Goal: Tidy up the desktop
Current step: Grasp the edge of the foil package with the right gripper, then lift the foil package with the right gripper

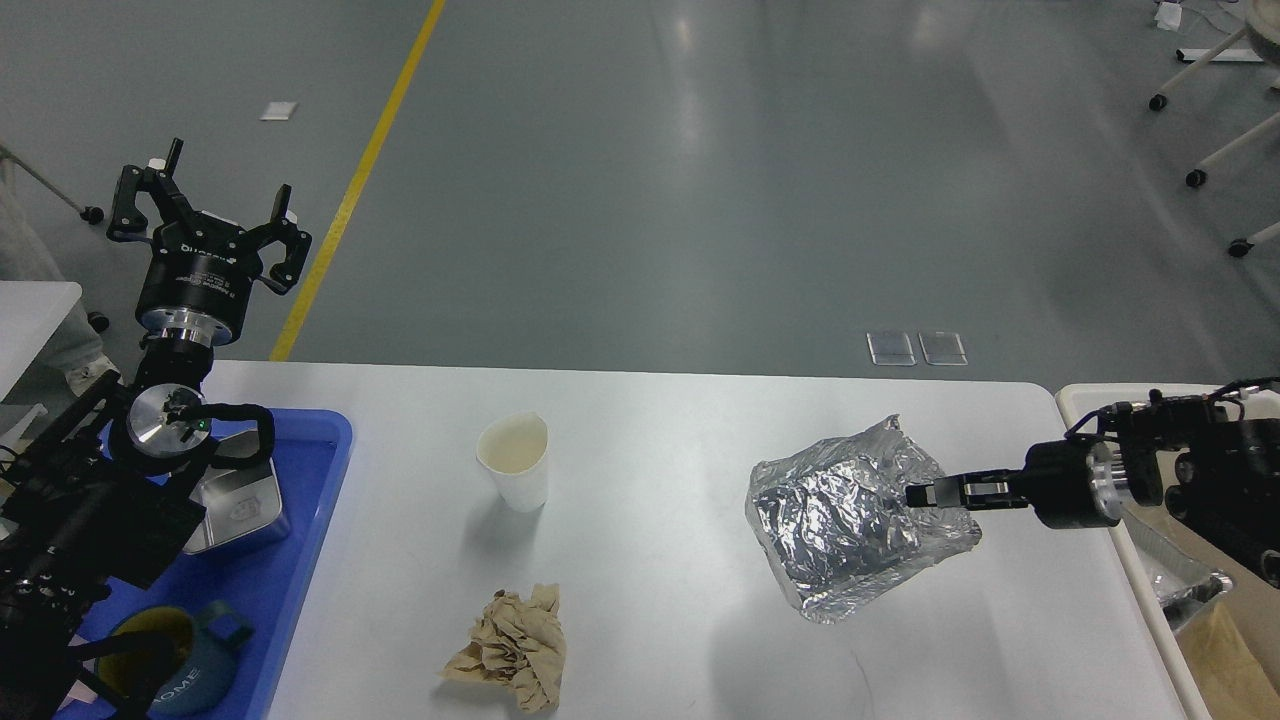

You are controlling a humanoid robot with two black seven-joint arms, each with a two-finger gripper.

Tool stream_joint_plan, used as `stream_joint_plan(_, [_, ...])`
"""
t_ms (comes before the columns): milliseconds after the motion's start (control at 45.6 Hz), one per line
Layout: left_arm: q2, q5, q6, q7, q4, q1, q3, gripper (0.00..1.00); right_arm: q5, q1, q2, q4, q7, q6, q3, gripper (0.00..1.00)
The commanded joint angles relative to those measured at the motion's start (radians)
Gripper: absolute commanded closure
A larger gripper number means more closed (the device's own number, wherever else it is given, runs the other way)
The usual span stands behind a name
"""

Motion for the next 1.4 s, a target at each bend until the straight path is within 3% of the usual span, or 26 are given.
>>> stream_joint_plan(0, [0.000, 0.000, 0.010, 0.001, 0.000, -0.002, 0.009, 0.03, 0.003, -0.003, -0.081, 0.076, 0.010, 0.004, 0.002, 1.00])
stream_joint_plan(110, [0.000, 0.000, 0.010, 0.001, -0.002, -0.001, 0.009, 0.03, 0.043, 0.000, -0.098, 0.140, -0.014, 0.056, 0.004, 1.00])
stream_joint_plan(263, [0.000, 0.000, 0.010, 0.001, 0.000, 0.002, 0.024, 0.03, 0.178, 0.003, -0.081, 0.140, -0.126, 0.103, 0.001, 1.00])
stream_joint_plan(307, [0.000, 0.000, 0.014, 0.001, 0.000, 0.001, 0.047, 0.03, 0.349, 0.003, -0.066, 0.134, -0.193, 0.119, 0.001, 1.00])
stream_joint_plan(373, [-0.001, 0.000, 0.017, 0.001, 0.000, 0.004, 0.052, 0.03, 0.451, 0.003, -0.066, 0.133, -0.256, 0.128, -0.001, 1.00])
stream_joint_plan(461, [-0.003, 0.000, 0.017, 0.001, -0.002, 0.008, 0.053, 0.03, 0.511, 0.002, -0.061, 0.136, -0.298, 0.151, -0.004, 1.00])
stream_joint_plan(658, [-0.004, 0.000, 0.015, 0.001, -0.002, 0.008, 0.072, 0.03, 0.543, -0.004, -0.070, 0.168, -0.345, 0.183, -0.011, 1.00])
stream_joint_plan(856, [-0.004, 0.000, 0.015, 0.001, -0.003, 0.007, 0.073, 0.03, 0.539, 0.002, -0.179, 0.251, -0.365, 0.206, -0.027, 1.00])
stream_joint_plan(1053, [-0.006, 0.000, 0.017, 0.003, -0.003, 0.007, 0.073, 0.03, 0.520, 0.048, -0.222, 0.300, -0.422, 0.246, -0.028, 1.00])
stream_joint_plan(1382, [-0.007, 0.001, 0.017, 0.003, -0.003, 0.008, 0.075, 0.03, 0.620, 0.197, -0.238, 0.357, -0.425, 0.301, -0.028, 1.00])
